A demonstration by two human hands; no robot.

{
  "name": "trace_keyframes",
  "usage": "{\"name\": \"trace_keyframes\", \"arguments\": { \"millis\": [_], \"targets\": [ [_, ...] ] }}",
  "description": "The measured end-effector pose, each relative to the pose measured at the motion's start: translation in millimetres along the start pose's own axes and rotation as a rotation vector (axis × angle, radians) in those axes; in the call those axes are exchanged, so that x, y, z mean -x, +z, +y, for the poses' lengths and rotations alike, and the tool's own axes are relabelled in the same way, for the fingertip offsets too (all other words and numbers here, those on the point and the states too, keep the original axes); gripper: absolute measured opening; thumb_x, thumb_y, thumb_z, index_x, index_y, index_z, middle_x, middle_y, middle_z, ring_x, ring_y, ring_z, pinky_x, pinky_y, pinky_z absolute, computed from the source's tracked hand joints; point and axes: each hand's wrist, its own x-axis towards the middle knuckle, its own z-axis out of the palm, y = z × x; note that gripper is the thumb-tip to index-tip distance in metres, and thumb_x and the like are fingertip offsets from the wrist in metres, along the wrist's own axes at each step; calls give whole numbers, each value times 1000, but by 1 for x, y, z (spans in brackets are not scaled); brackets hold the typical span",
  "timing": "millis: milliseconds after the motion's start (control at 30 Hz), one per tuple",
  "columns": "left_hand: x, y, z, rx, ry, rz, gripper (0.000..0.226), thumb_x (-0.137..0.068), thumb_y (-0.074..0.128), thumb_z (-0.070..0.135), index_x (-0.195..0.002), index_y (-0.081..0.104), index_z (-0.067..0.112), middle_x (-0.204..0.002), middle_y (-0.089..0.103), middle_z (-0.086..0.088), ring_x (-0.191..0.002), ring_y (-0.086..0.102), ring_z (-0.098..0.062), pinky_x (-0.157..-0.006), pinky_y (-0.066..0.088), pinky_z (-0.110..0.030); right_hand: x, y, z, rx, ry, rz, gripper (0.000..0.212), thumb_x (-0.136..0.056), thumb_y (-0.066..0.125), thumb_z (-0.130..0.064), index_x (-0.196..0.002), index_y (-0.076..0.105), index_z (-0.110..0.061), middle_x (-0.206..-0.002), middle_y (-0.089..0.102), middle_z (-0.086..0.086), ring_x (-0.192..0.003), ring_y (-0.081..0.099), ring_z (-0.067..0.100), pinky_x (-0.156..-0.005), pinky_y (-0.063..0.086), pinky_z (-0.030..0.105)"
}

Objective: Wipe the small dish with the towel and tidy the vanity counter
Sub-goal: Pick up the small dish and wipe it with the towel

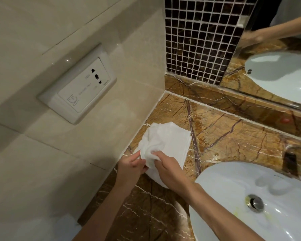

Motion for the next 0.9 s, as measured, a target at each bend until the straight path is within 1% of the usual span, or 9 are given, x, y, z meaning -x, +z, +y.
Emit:
{"name": "trace_keyframes", "arguments": {
  "millis": [133,233,300,400,467,600,733,833,900],
  "targets": [
    [2,5,-1,-73,93,84,22,-87,64,6,-107,72,12,-92,75,-10,-89,71,-28,-78,59,-45,-9,12,-12,-147,33,17,36,-97,30,-23,-115,54,-42,-110,65,-12,-96,61,4,-82,54,35],
    [-1,1,1,6,-1,60,25,-87,63,7,-109,71,16,-91,75,0,-91,71,-22,-80,59,-39,-4,14,-12,-175,11,-18,31,-97,34,-29,-107,61,-39,-107,67,-16,-98,62,3,-83,54,32],
    [-4,-2,3,63,-59,51,25,-87,64,9,-100,74,28,-92,76,5,-91,72,-19,-75,60,-35,0,9,-8,-109,14,-15,30,-92,36,-31,-108,61,-36,-109,67,-15,-99,60,2,-85,50,31],
    [-5,-3,5,147,-140,67,26,-86,63,8,-104,73,25,-97,75,6,-92,72,-20,-68,59,-28,3,-3,3,100,-24,-5,33,-94,39,-23,-117,62,-26,-119,66,-1,-106,58,15,-91,46,35],
    [-4,-3,7,183,-153,42,30,-85,63,5,-103,72,27,-99,75,4,-93,72,-20,-68,59,-28,3,-11,10,188,-74,28,31,-95,41,-14,-114,64,-22,-112,69,4,-100,60,20,-85,46,34],
    [-5,-3,8,252,-147,74,40,-86,53,-5,-97,71,30,-96,75,3,-93,70,-22,-64,59,-28,7,-21,17,-72,-25,265,26,-90,40,-17,-94,62,-28,-88,69,3,-79,60,18,-69,43,29],
    [-3,-7,7,253,-89,68,38,-91,46,-4,-101,71,23,-96,77,1,-90,72,-20,-63,58,-26,1,-32,21,-464,264,538,27,-93,40,-12,-100,64,-22,-98,68,3,-91,64,22,-79,51,39],
    [-2,-6,13,272,-91,40,35,-91,50,-2,-96,73,23,-93,77,4,-88,73,-19,-61,58,-25,0,-41,21,-447,397,621,22,-93,45,-12,-109,58,-19,-109,62,2,-99,59,23,-80,49,38],
    [-1,-1,19,284,-105,-4,32,-90,53,-2,-97,72,23,-102,75,-1,-95,71,-23,-62,59,-27,6,-43,15,-362,355,664,25,-93,50,-13,-116,51,-21,-112,55,-4,-105,52,17,-83,39,32]
  ]
}}
